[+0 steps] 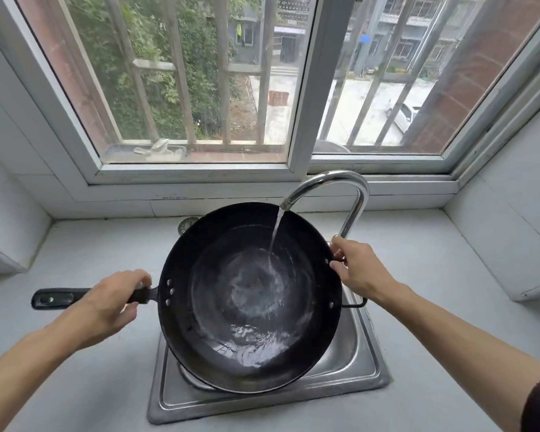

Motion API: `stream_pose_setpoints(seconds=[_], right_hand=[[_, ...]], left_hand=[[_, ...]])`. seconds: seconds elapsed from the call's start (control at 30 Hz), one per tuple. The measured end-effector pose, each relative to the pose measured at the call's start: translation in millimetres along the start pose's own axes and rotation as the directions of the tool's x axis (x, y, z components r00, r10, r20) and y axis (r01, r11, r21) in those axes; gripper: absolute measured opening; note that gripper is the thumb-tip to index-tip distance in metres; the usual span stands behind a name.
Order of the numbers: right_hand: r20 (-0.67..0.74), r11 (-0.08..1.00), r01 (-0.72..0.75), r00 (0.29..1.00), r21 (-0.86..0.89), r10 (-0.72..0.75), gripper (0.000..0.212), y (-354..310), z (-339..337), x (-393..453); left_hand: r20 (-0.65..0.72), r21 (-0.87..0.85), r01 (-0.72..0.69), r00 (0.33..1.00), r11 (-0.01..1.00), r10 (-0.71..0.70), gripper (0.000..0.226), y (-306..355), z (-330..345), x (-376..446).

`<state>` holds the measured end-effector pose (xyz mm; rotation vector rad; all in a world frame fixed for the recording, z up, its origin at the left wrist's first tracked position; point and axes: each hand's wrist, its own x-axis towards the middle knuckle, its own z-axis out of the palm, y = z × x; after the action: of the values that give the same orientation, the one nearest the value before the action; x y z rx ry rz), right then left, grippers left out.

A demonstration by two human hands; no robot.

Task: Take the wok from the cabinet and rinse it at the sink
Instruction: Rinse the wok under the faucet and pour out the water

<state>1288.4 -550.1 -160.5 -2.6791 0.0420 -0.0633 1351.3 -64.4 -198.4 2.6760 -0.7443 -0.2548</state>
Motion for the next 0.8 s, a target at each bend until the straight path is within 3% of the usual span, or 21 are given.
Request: stream_pose_setpoints(seconds=[0.1,0.27,0.57,0.8], right_hand=[[0.012,0.999,-0.036,0.999,-0.027,0.036,0.017,2.7,3.5,-3.0],[-0.003,0.999,-0.045,0.999,0.002,0.045,0.043,2.3,9.2,-13.7],[0.071,0.991,-0.097,0.992,-0.089,0.103,0.008,3.2,5.7,-10.2],[0.14,0.979,-0.177,0.972,-0.097,0.189,0.004,12.2,26.9,-16.4]], left_hand=[[0.01,-0.043,-0.034,0.999,0.999,0.034,0.044,15.8,5.2,-4.3],[0.035,-0.052,-0.054,0.998,0.997,0.056,0.046,20.8,23.1,-13.2],[0.068,-0.014,-0.023,0.997,1.0,0.024,0.043,8.1,18.9,-16.2],[0.125,-0.06,-0.016,0.992,0.998,0.024,0.033,14.8,25.5,-14.4]])
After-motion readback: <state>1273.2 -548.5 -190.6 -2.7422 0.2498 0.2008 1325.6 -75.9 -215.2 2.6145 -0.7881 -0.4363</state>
